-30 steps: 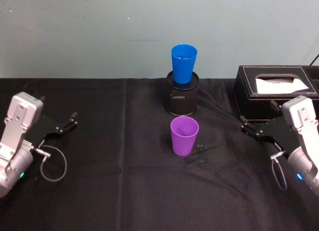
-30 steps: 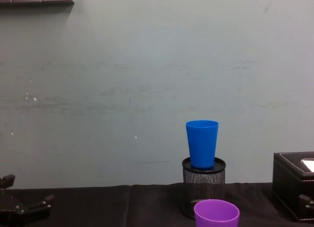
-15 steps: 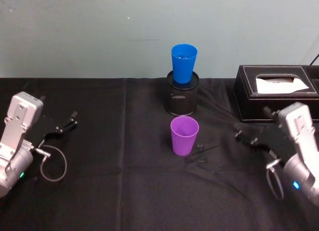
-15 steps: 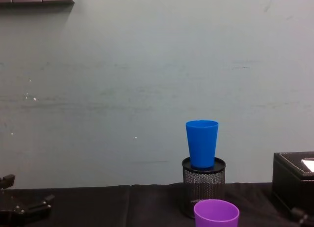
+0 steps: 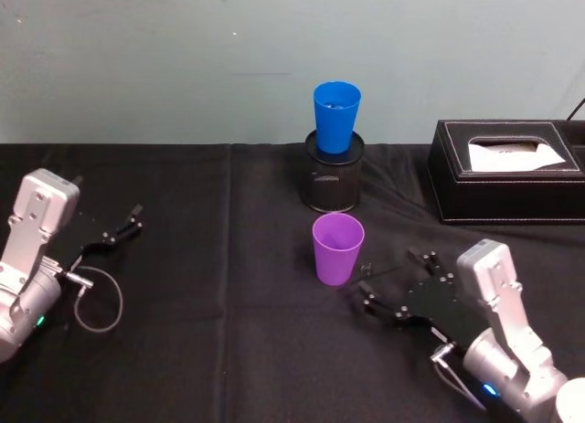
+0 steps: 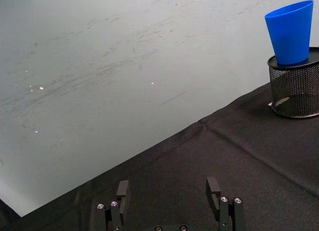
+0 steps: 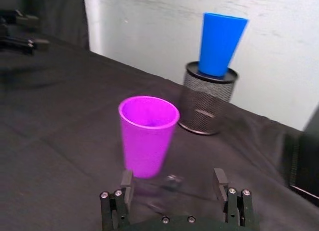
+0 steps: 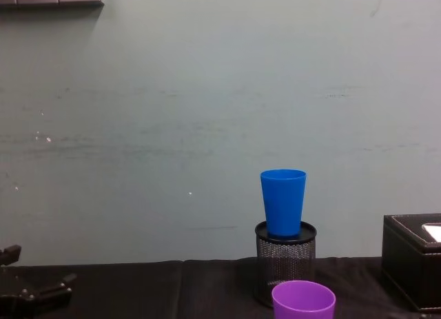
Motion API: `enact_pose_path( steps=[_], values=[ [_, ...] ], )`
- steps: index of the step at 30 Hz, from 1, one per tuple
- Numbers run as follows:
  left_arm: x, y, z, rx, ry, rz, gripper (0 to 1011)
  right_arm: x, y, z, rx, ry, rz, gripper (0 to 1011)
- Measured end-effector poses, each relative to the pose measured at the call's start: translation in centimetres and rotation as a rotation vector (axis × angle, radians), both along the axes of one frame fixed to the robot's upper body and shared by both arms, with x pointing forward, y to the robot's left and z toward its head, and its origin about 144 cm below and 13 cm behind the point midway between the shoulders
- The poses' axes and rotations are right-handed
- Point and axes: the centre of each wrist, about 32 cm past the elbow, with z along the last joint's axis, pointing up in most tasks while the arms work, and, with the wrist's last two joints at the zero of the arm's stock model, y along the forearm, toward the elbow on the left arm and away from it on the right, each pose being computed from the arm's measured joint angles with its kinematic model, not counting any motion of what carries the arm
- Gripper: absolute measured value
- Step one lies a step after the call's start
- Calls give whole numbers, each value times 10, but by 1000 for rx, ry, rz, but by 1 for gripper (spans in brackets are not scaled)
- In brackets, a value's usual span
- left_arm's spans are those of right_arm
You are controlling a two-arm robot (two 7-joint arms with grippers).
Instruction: Pick up one cup with a gripper and tap it against the other cup.
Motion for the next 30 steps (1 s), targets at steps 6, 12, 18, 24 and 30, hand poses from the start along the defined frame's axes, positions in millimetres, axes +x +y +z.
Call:
enact_pose_path(
  steps=[6, 12, 18, 24, 30],
  values=[
    [0, 0, 0, 0, 0, 0, 1000, 10, 16, -1, 56, 6, 28, 1002],
    [0, 0, 0, 0, 0, 0, 1000, 23, 28, -2, 104, 12, 33, 1002],
    [0, 0, 0, 0, 0, 0, 1000, 36, 39, -3, 148, 26, 47, 1002],
    [0, 0, 0, 0, 0, 0, 1000, 45, 50, -5, 171, 35, 47, 1002],
    [0, 0, 0, 0, 0, 0, 1000, 49, 56, -9, 180, 32, 43, 1002]
  ],
)
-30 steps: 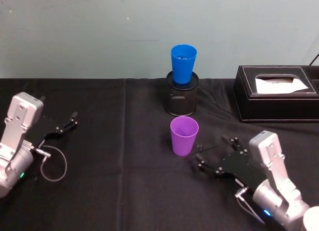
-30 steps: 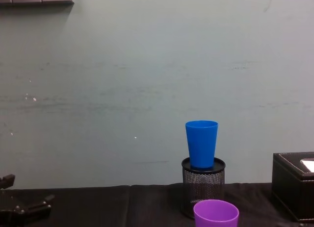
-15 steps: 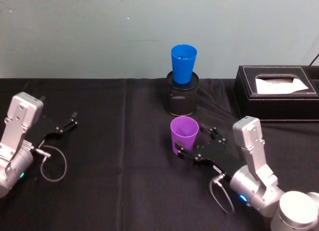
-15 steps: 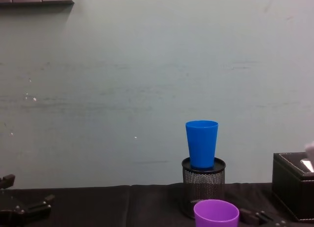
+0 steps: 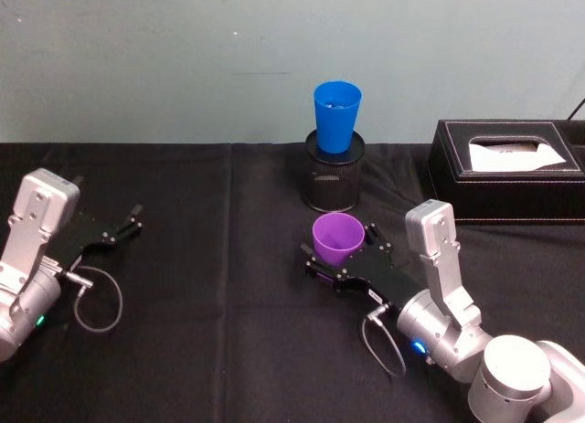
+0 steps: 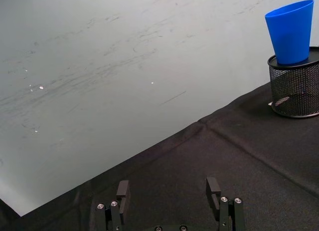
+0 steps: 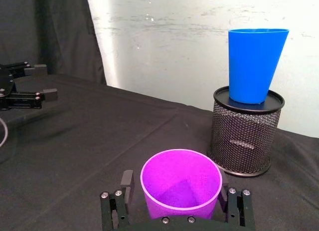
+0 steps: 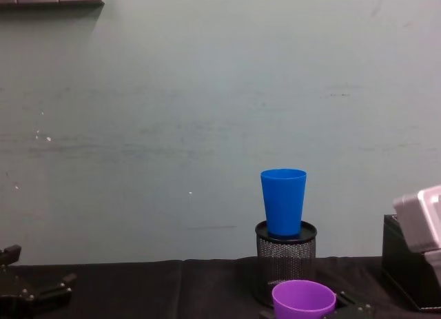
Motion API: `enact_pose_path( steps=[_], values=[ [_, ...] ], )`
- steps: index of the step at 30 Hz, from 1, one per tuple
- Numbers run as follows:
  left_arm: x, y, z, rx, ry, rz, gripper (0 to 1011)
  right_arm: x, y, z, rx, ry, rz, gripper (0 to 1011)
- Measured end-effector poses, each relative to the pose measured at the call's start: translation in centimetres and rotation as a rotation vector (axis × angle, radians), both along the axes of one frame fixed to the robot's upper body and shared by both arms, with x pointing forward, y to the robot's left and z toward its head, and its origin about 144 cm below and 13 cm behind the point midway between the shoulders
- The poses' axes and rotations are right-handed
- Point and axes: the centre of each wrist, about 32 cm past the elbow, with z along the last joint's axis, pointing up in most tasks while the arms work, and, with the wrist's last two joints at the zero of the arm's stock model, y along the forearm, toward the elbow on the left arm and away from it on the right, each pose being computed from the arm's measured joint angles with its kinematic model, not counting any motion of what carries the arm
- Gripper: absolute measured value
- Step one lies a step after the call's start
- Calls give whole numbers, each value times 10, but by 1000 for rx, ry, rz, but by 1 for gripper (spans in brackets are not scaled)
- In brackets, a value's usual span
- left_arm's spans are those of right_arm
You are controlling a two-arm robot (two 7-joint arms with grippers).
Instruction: Pick up one cup with a gripper and tap it against the other cup.
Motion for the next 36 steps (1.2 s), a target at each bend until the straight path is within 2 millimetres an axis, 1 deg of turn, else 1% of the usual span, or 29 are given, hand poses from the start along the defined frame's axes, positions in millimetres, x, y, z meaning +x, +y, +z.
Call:
enact_pose_path(
  steps=[2, 5, 9, 11, 12, 17, 21, 24, 27, 30, 31, 34, 35, 36],
  values=[
    [0, 0, 0, 0, 0, 0, 1000, 1, 1, -1, 2, -1, -3, 999],
    [0, 0, 0, 0, 0, 0, 1000, 1, 3, -1, 2, -6, -5, 947],
    [0, 0, 0, 0, 0, 0, 1000, 0, 4, -1, -3, -11, -11, 840],
    [0, 0, 0, 0, 0, 0, 1000, 0, 4, -1, -3, -13, -13, 813],
    [0, 0, 0, 0, 0, 0, 1000, 0, 4, -1, -3, -13, -14, 781],
    [0, 0, 0, 0, 0, 0, 1000, -1, 3, 1, -4, -7, -19, 747],
    [0, 0, 0, 0, 0, 0, 1000, -1, 1, 8, -8, 1, -21, 735],
    [0, 0, 0, 0, 0, 0, 1000, -2, -2, 17, -8, 7, -23, 729],
    [0, 0, 0, 0, 0, 0, 1000, -4, -7, 36, 7, 17, -33, 729],
    [0, 0, 0, 0, 0, 0, 1000, -6, -11, 50, 18, 23, -38, 729],
    [0, 0, 0, 0, 0, 0, 1000, -7, -13, 59, 27, 23, -41, 729],
    [0, 0, 0, 0, 0, 0, 1000, -9, -15, 71, 37, 22, -44, 729],
    [0, 0, 0, 0, 0, 0, 1000, -10, -16, 79, 44, 15, -45, 729],
    [0, 0, 0, 0, 0, 0, 1000, -11, -17, 82, 46, 13, -46, 729]
  ],
)
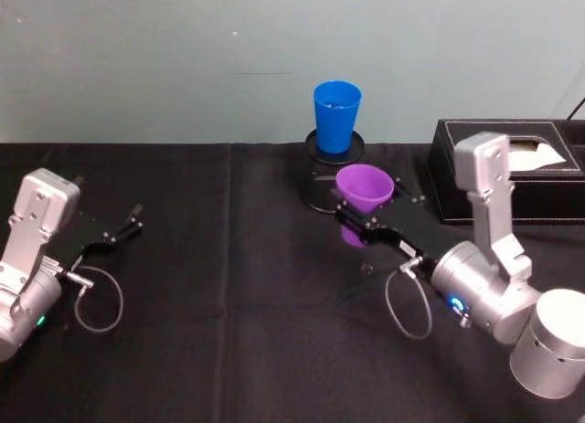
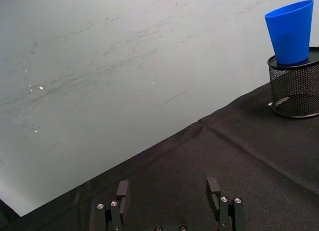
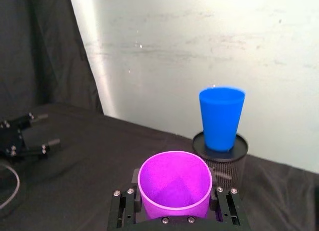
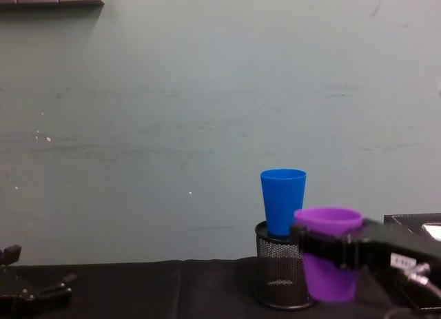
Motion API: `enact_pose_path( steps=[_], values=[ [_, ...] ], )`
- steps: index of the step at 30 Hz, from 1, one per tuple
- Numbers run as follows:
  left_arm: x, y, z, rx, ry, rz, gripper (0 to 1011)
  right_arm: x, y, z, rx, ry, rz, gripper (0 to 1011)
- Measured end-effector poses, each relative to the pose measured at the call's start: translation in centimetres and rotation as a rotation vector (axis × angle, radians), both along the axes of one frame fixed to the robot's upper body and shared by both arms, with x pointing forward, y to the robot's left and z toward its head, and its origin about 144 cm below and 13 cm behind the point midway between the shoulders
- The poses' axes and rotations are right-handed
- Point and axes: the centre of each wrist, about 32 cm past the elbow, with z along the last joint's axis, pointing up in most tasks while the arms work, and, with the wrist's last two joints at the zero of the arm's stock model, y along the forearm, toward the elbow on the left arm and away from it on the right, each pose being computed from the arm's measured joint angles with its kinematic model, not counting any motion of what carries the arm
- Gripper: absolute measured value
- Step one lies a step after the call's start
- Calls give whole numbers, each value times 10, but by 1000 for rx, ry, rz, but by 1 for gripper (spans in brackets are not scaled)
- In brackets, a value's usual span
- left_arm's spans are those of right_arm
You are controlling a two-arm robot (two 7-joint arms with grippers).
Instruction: Pick up one cup with a gripper and tap it against the other cup.
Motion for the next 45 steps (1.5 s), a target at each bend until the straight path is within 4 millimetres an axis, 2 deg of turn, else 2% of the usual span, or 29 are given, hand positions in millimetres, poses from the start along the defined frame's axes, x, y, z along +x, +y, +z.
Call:
enact_pose_path(
  steps=[2, 7, 45],
  values=[
    [0, 0, 0, 0, 0, 0, 1000, -1, -1, 7, 4, -5, -1, 729],
    [0, 0, 0, 0, 0, 0, 1000, -2, -1, 12, 4, -2, -7, 729],
    [0, 0, 0, 0, 0, 0, 1000, -2, -1, 10, 3, -2, -6, 729]
  ],
)
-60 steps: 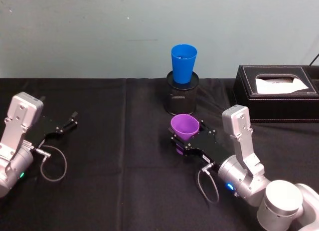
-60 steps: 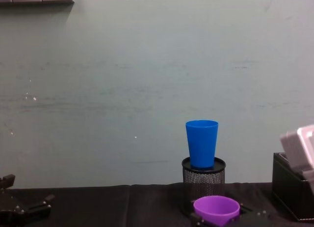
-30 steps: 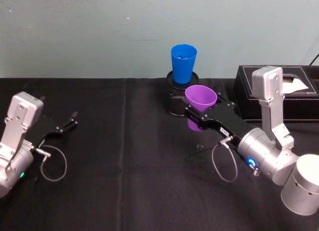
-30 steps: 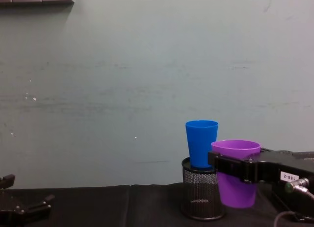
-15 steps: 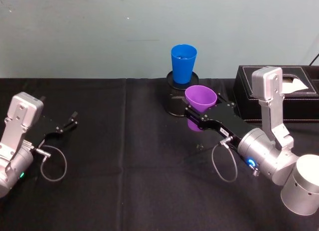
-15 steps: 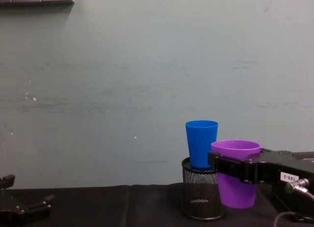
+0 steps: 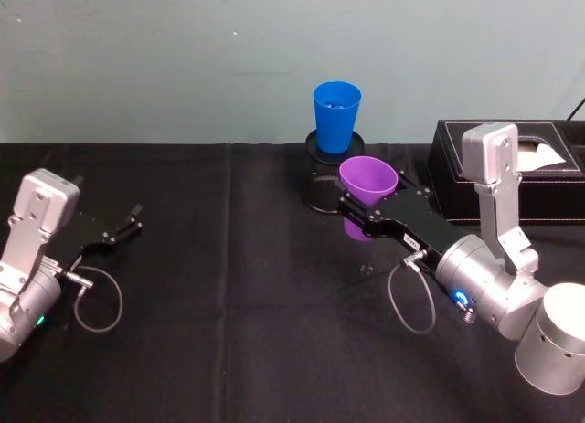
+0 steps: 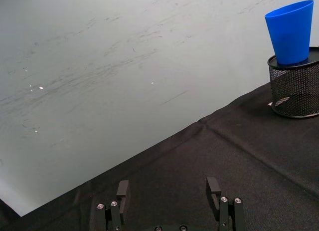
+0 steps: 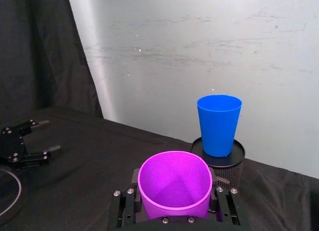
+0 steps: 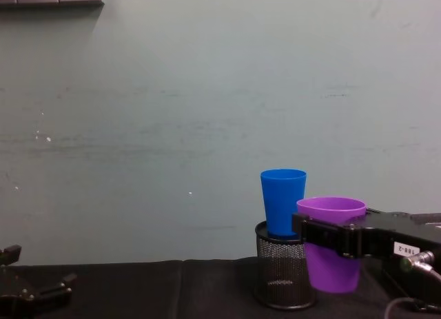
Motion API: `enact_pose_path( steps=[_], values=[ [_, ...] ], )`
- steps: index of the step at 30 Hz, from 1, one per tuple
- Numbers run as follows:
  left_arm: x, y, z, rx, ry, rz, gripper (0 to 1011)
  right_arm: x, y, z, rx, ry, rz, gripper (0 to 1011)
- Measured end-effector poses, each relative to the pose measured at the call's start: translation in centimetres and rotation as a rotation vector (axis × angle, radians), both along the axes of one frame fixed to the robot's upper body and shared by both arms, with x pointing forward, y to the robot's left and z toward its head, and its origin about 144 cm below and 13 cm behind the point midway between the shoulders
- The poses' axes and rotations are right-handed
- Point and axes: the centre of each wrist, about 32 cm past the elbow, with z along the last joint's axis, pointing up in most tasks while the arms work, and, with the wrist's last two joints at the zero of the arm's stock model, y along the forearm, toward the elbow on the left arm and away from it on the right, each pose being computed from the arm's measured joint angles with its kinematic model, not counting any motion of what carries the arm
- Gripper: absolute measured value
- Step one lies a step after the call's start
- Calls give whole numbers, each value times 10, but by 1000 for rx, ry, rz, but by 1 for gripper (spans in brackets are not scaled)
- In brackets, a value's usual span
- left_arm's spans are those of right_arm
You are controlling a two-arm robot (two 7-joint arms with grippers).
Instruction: Pick up one cup with a gripper and tap it against the other cup.
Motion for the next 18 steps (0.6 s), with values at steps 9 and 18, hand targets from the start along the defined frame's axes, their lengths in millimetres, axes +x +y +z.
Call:
enact_pose_path(
  steps=[9, 18],
  values=[
    [0, 0, 0, 0, 0, 0, 1000, 0, 0, 0, 0, 0, 0, 729],
    [0, 0, 0, 0, 0, 0, 1000, 0, 0, 0, 0, 0, 0, 729]
  ],
)
